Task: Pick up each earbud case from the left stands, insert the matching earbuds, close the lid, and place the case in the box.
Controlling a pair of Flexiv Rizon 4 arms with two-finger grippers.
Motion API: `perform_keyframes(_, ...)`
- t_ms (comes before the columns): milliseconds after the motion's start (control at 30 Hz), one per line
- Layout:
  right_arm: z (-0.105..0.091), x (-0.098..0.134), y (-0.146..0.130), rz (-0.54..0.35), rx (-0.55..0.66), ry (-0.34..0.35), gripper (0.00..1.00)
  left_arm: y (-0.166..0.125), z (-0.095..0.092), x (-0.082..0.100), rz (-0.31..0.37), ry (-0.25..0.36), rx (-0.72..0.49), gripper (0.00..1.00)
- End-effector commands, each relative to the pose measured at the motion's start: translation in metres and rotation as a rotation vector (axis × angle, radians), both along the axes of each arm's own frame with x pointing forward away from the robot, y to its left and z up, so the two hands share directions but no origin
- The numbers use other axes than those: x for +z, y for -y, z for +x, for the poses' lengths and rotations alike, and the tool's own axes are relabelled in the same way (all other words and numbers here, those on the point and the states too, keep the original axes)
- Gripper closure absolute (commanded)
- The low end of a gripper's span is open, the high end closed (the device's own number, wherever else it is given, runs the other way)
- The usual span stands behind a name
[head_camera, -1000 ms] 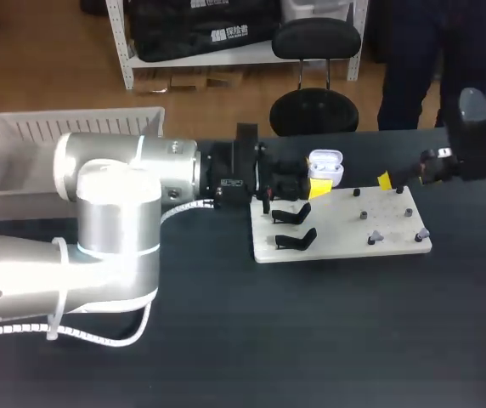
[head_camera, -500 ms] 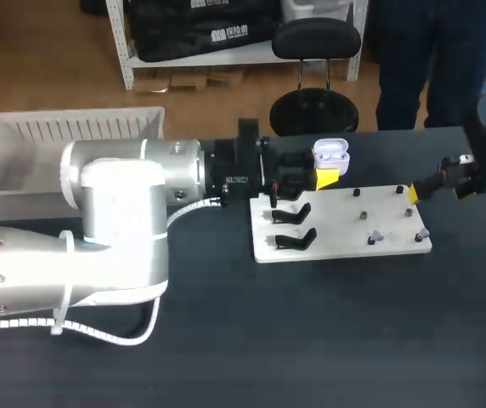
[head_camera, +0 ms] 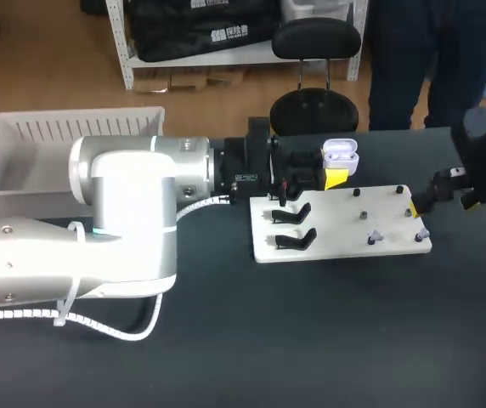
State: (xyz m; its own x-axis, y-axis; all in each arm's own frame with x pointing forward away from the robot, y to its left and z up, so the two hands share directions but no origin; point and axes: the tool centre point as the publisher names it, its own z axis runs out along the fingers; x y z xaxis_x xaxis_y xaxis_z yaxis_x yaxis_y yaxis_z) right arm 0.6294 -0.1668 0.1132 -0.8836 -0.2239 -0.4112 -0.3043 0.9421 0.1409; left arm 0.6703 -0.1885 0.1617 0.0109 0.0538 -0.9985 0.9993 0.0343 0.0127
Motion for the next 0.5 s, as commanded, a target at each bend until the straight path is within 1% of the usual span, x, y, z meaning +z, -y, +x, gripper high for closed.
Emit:
perform_keyframes(33,0.004,-0.012,-0.006,-0.295,-0.102,0.051,0.0,0.0,0.001,0.0,-0.001,0.0,-0.002,1.0)
perform_keyframes(67,0.004,-0.016,-0.005,-0.359,-0.107,0.032,0.0,0.0,0.001,0.0,-0.001,0.0,-0.002,1.0)
perform_keyframes(100,0.004,-0.02,-0.005,-0.386,-0.092,0.025,0.0,0.0,0.001,0.0,-0.001,0.0,-0.002,1.0)
perform_keyframes(133,0.003,-0.021,-0.005,-0.373,-0.093,0.025,0.0,0.0,0.001,0.0,-0.001,0.0,-0.002,1.0)
perform_keyframes(267,0.0,-0.026,-0.006,-0.436,-0.068,0.037,0.0,0.0,0.001,0.0,-0.001,0.0,-0.002,1.0)
perform_keyframes(500,-0.001,-0.039,-0.002,-0.433,-0.073,0.009,0.0,0.0,0.001,0.0,-0.001,0.0,-0.002,1.0)
